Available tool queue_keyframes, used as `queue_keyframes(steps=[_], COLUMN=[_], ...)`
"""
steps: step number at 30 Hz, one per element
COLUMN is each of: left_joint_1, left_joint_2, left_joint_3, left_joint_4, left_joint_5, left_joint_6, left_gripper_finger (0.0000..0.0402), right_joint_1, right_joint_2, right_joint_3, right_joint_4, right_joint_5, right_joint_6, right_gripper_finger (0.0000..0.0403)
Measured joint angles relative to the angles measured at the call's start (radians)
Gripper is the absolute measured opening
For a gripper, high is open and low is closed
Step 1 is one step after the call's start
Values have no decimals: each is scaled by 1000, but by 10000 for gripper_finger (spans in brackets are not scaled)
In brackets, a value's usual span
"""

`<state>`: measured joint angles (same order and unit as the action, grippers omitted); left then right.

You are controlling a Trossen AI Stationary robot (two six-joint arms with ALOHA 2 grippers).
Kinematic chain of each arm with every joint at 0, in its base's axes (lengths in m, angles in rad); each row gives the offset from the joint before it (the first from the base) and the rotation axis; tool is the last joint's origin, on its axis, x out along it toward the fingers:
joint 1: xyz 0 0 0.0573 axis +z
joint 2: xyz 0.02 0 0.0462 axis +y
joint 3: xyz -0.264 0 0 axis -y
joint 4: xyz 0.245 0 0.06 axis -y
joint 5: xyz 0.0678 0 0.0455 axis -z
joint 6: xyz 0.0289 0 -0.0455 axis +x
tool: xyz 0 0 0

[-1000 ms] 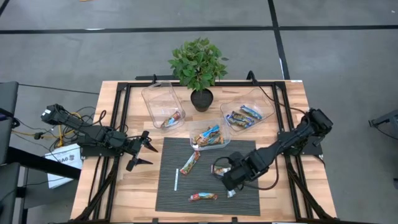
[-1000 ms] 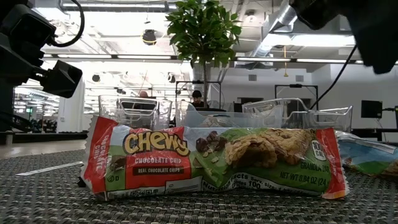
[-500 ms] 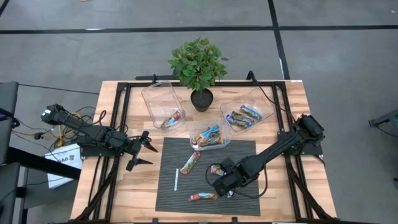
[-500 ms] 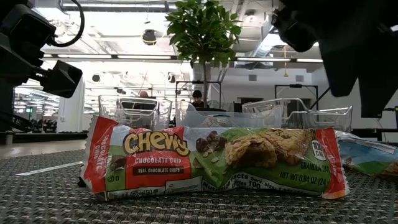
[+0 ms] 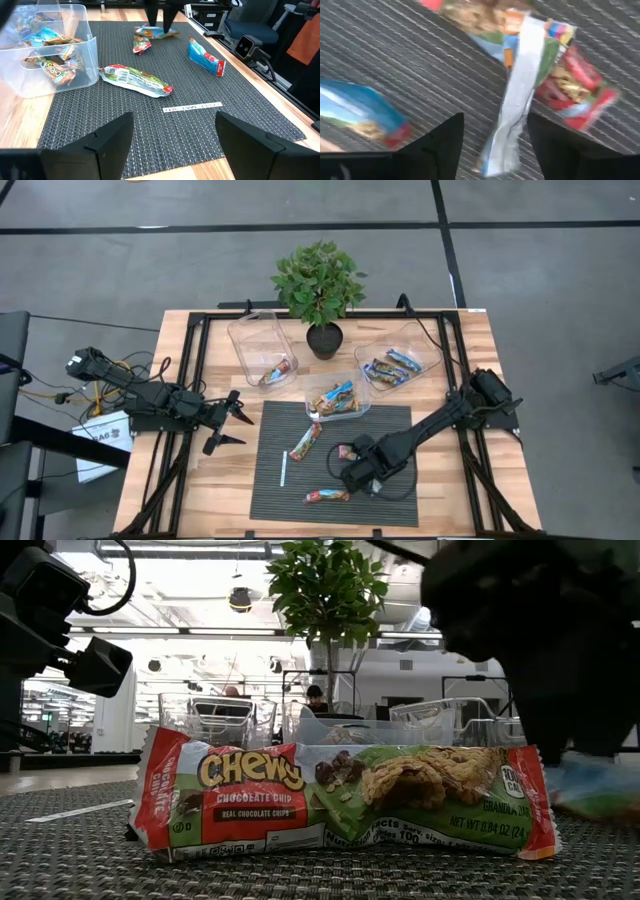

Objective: Pick and place Granola Bars by type
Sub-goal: Put the orange granola bar into the middle transparent bin

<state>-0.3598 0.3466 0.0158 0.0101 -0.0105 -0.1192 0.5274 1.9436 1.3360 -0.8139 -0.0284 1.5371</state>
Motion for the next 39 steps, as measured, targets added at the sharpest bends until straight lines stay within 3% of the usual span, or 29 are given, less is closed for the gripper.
queue_keyframes(steps=[18,25,39], left_joint_1=[0,0,0], left_joint_2=[0,0,0], left_joint_3=[0,0,0], left_joint_4=[1,0,0], left_joint_5=[-1,-1,-1], left_joint_6=[0,0,0], left_gripper_finger=[274,274,274], right_joint_1=[-13,-19,-21], right_joint_2=[10,9,9], right_joint_3=[1,-48,-49], right_joint_4=[-49,51,58], right_joint_5=[1,-44,-53], right_joint_6=[-26,-26,-53], right_gripper_finger=[128,91,46])
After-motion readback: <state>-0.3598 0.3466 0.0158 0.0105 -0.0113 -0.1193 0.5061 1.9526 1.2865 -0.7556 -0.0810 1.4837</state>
